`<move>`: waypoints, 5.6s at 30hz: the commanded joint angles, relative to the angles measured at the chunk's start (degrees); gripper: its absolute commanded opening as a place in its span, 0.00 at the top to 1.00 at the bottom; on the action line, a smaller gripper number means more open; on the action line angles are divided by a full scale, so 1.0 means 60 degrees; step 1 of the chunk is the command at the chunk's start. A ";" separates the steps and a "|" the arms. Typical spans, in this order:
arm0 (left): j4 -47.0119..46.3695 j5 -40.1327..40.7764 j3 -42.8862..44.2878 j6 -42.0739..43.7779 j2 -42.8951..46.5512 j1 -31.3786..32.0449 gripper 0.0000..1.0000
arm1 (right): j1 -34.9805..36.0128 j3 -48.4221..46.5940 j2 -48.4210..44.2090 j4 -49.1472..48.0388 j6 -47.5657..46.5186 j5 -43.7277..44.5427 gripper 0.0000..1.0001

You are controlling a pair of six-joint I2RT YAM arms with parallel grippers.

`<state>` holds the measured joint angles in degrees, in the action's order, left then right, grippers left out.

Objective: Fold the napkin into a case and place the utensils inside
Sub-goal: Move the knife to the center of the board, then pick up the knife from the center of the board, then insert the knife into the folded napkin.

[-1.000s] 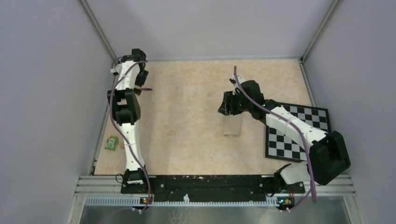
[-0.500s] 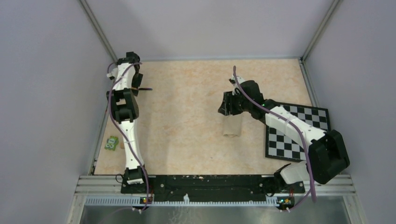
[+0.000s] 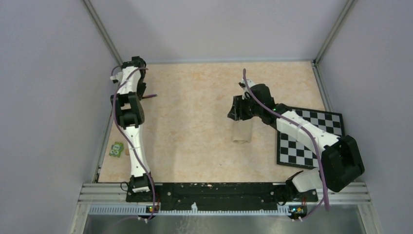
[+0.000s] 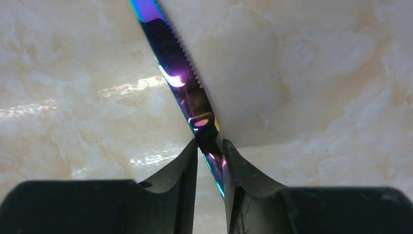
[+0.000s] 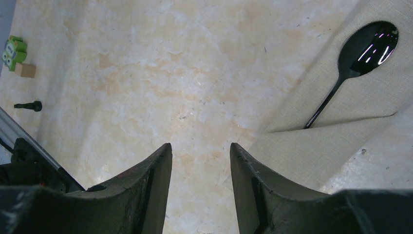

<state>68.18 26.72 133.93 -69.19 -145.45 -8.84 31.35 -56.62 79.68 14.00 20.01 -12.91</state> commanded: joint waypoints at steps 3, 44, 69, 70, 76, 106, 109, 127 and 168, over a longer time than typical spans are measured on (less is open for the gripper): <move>-0.0408 -0.0178 -0.2824 0.1140 0.0818 -0.0018 0.78 | -0.0011 -0.0011 -0.0382 -0.0466 -0.0046 0.0119 0.54; -0.4581 -0.1911 -1.3728 0.3935 0.8435 0.6533 0.26 | 0.0084 0.0563 -0.0632 -0.0306 0.0127 -0.0046 0.56; -0.5806 -0.3462 -1.2984 0.8594 2.1137 0.6399 0.01 | 0.5223 -1.1138 0.9316 0.6567 0.2007 0.1356 0.19; -0.5806 -0.3522 -1.2909 0.8625 2.1218 0.6398 0.01 | 0.5333 -1.1812 0.9743 0.6913 0.2033 0.1436 0.21; -0.5743 -0.3690 -1.2843 0.8652 2.1795 0.6409 0.01 | 0.5572 -1.4135 1.1354 0.8051 0.2163 0.1959 0.36; -0.5402 -0.3151 -1.2745 0.8976 2.2102 0.6422 0.01 | 0.5697 -0.9128 0.9777 0.6963 0.2326 0.4234 0.89; -0.5444 -0.3142 -1.2841 0.8905 2.2062 0.6424 0.01 | 0.5625 -0.7852 0.8894 0.7015 0.2512 0.4042 0.89; -0.5100 -0.2857 -1.2733 0.8787 2.2360 0.6421 0.01 | 0.5123 -0.7627 0.9290 0.7892 0.1720 0.2551 0.59; -0.8847 -0.7988 -1.5850 0.6181 1.8239 0.6496 0.03 | -0.0390 -0.4318 0.3246 0.4019 0.0545 0.3295 1.00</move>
<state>28.60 -2.22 44.31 -27.27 -27.20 29.95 37.06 -81.01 99.74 41.98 27.97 8.40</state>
